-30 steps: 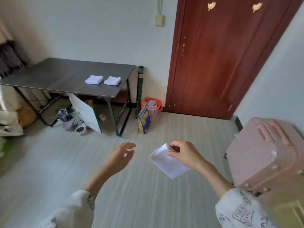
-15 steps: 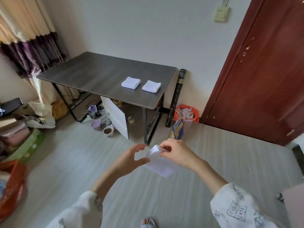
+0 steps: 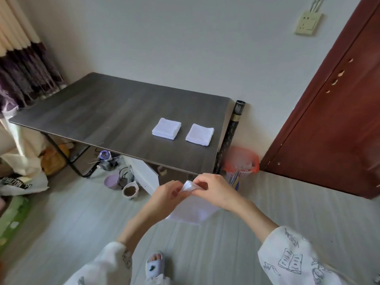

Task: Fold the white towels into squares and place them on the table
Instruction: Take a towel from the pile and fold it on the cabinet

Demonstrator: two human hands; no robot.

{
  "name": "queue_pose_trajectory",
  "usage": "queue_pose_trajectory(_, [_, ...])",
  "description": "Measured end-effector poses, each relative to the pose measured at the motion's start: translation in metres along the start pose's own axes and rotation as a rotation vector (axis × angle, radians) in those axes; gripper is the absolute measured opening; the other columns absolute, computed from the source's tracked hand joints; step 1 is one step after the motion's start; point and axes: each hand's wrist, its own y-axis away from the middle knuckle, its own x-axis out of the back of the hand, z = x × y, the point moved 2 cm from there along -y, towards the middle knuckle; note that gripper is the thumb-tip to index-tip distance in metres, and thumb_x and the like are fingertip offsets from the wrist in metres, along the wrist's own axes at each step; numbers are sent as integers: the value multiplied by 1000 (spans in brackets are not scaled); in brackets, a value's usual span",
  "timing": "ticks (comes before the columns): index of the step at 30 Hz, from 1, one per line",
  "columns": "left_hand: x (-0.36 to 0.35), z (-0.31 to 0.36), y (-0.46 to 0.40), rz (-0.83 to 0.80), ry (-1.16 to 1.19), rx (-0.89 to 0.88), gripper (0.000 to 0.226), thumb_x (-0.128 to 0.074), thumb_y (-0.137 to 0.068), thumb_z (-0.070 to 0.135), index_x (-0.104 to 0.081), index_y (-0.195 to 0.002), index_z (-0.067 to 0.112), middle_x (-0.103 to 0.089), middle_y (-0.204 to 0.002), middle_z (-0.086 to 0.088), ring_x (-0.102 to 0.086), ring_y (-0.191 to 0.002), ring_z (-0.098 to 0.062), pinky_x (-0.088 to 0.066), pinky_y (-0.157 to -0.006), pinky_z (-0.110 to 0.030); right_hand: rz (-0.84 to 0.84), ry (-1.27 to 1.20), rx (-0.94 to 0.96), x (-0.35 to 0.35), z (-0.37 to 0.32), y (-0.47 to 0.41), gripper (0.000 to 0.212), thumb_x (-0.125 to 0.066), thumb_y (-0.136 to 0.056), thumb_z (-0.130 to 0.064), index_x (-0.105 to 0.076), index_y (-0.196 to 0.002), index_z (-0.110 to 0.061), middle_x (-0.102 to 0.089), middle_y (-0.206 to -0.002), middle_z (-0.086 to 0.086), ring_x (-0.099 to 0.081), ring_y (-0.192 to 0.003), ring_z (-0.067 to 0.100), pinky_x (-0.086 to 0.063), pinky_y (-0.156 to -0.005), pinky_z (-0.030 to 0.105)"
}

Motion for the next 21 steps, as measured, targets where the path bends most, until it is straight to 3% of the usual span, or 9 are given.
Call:
queue_pose_trajectory(3, [25, -27, -48, -96, 73, -68, 31, -54, -91, 34, -48, -72, 10, -44, -63, 5, -36, -59, -8, -31, -53, -18, -34, -54, -93, -5, 7, -54, 8, -66, -83, -30, -62, -81, -24, -57, -75, -11, -48, -68, 3, -35, -61, 14])
queue_pose_trajectory(6, [53, -48, -92, -235, 221, -60, 32, -51, -91, 39, -39, -68, 19, -38, -58, 13, -34, -55, -5, -29, -51, -16, -125, -110, -190, -8, 14, -98, 23, -66, -84, -33, -51, -66, -33, -50, -65, -14, -45, -60, 0, -32, -58, 17])
queue_pose_trajectory(11, [76, -71, -158, -336, 532, 73, 31, -48, -93, 40, -42, -73, 16, -42, -60, 18, -41, -55, 1, -33, -53, -10, -74, -482, -400, 0, 41, -146, 14, -66, -85, -25, -60, -76, -16, -57, -70, -8, -53, -58, -3, -39, -55, 12])
queue_pose_trajectory(13, [77, -79, -184, -354, 596, 107, 33, -47, -93, 43, -47, -78, 14, -46, -67, 13, -45, -61, -2, -37, -58, -13, 3, -747, -484, -2, 59, -160, 18, -68, -84, -24, -61, -86, -7, -63, -81, 1, -61, -67, 2, -47, -61, 15])
queue_pose_trajectory(15, [75, -89, -210, -364, 661, 146, 46, -48, -89, 53, -51, -90, 8, -51, -78, 3, -50, -73, -11, -42, -68, -24, 68, -1015, -557, -6, 79, -174, 42, -67, -76, -29, -60, -105, 1, -66, -96, 12, -66, -85, 18, -54, -75, 30])
queue_pose_trajectory(17, [69, -96, -234, -377, 722, 199, 44, -45, -91, 52, -54, -102, 11, -60, -88, -1, -59, -82, -18, -49, -74, -31, 77, -1177, -624, -10, 94, -189, 61, -69, -72, -33, -55, -119, 3, -65, -106, 16, -64, -97, 28, -54, -84, 40])
queue_pose_trajectory(19, [61, -99, -257, -402, 789, 259, 33, -39, -96, 44, -56, -109, 19, -67, -98, 0, -66, -91, -20, -54, -73, -33, 44, -1287, -652, -12, 109, -207, 64, -72, -67, -38, -57, -119, -4, -65, -110, 14, -63, -103, 30, -54, -85, 40])
queue_pose_trajectory(21, [53, -99, -280, -421, 833, 292, 33, -38, -96, 40, -55, -114, 19, -68, -106, -3, -66, -98, -22, -56, -77, -37, 25, -1332, -641, -11, 121, -225, 52, -70, -72, -41, -60, -115, -13, -66, -110, 11, -62, -107, 29, -52, -88, 40])
